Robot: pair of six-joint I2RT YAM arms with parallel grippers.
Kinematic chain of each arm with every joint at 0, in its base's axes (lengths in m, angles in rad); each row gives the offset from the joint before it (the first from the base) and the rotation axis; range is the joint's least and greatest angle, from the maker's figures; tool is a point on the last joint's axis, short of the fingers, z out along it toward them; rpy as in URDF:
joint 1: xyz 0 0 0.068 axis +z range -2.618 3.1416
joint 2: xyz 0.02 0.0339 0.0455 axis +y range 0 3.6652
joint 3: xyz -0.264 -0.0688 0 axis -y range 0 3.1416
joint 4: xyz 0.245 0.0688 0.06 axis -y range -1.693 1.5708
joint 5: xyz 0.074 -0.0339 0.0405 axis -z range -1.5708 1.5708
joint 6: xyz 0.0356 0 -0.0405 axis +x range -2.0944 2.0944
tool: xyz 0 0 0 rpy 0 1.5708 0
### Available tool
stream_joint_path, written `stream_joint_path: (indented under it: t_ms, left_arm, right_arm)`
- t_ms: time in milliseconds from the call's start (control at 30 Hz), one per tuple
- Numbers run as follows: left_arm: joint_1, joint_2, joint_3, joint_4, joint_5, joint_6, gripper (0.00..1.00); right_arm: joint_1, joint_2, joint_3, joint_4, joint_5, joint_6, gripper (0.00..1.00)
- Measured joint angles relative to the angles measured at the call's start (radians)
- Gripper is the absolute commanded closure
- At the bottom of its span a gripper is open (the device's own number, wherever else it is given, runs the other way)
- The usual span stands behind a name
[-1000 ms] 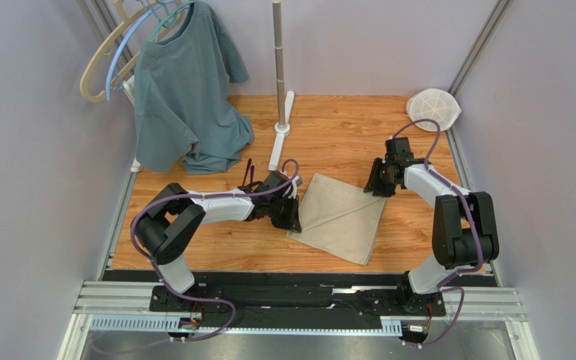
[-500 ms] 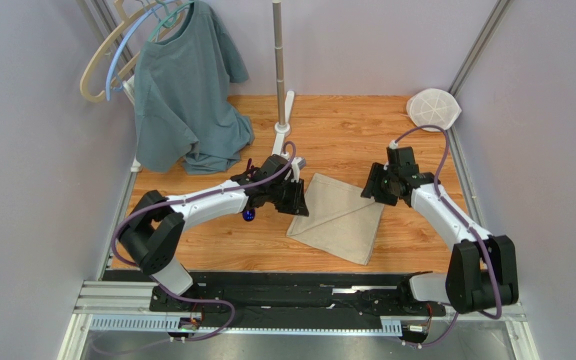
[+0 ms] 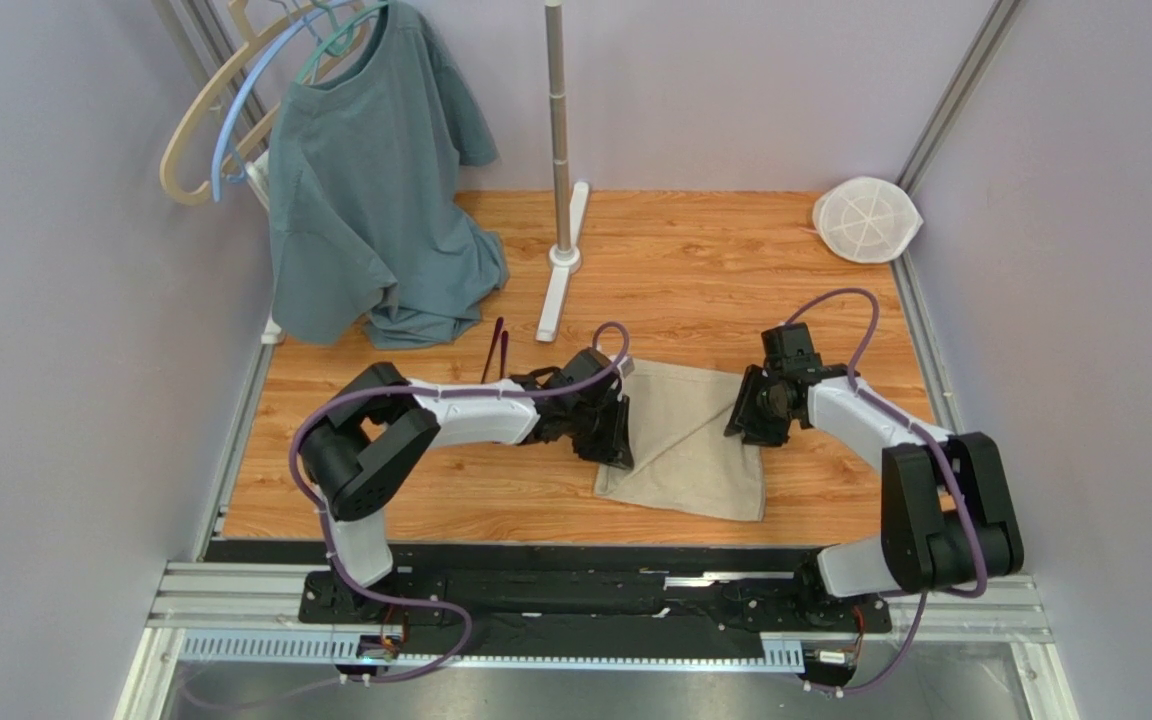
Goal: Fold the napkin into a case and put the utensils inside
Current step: Flatten out the upper triangle-folded napkin at the center of the board.
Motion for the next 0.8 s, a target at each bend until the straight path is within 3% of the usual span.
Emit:
stream_joint_path:
  t_ms: [133, 200, 267, 300, 433, 500, 633, 800]
  left_arm:
    - [-0.099, -0.089, -0.101, 0.032, -0.046, -0.07, 0.66]
    - [-0.138, -0.145, -0.122, 0.008, -0.057, -0.084, 0.53]
    - [-0.151, -0.2, -0.117, -0.026, -0.072, -0.073, 0.47]
    - [-0.142, -0.236, -0.104, -0.057, -0.084, -0.066, 0.41]
    - [-0.021, -0.352, -0.044, -0.121, -0.097, -0.021, 0.4]
    - [0.073, -0.386, -0.028, -0.131, -0.095, 0.001, 0.4]
    - [0.216, -0.373, -0.028, -0.132, -0.069, 0.016, 0.41]
    - [0.248, -0.255, -0.023, -0.119, -0.005, 0.009, 0.44]
  right_arm:
    - [0.005, 0.106, 0.099, 0.015, -0.003, -0.04, 0.59]
    - [0.009, 0.158, 0.16, 0.013, -0.002, -0.067, 0.57]
    - [0.016, 0.184, 0.209, -0.005, 0.012, -0.089, 0.49]
    - [0.027, 0.186, 0.232, -0.027, 0.037, -0.101, 0.44]
    - [0.098, 0.112, 0.261, -0.103, 0.137, -0.124, 0.33]
    - [0.187, 0.04, 0.261, -0.14, 0.158, -0.127, 0.16]
    - [0.438, -0.071, 0.261, -0.166, 0.175, -0.116, 0.19]
    - [0.692, -0.086, 0.252, -0.17, 0.222, -0.082, 0.35]
